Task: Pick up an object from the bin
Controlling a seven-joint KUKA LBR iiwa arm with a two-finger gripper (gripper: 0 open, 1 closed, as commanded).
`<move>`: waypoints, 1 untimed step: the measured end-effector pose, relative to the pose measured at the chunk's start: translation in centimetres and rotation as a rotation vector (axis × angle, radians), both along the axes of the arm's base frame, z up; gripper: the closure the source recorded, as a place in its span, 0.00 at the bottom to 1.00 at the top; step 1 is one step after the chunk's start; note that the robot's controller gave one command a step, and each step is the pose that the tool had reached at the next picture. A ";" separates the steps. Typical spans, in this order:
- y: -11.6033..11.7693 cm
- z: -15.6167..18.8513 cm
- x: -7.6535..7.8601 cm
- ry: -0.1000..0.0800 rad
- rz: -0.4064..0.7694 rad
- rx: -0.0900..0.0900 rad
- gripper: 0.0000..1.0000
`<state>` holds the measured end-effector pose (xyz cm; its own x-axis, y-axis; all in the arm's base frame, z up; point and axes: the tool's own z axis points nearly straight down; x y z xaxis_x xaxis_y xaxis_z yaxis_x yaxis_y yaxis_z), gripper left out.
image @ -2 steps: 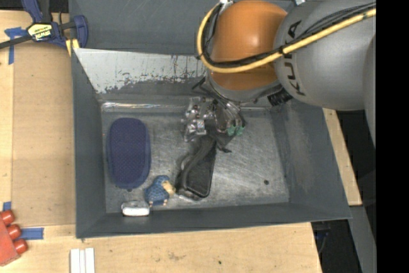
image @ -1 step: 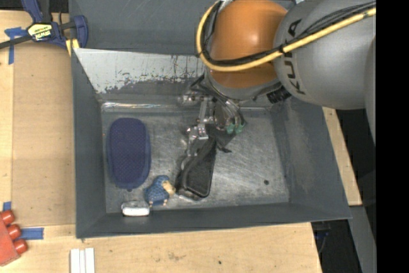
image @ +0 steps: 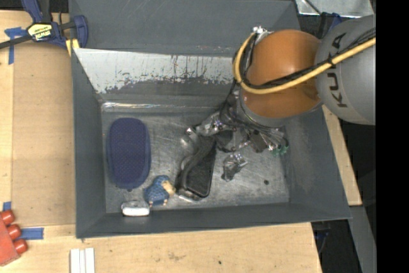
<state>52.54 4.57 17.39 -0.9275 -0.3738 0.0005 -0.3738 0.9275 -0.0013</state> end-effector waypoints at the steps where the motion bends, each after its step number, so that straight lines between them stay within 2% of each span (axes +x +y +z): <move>1: -6.4 -10.2 3.5 -0.008 -0.161 0.007 0.00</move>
Offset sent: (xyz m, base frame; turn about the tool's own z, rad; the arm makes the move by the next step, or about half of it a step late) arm 0.0313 -0.0645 -0.1039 0.1574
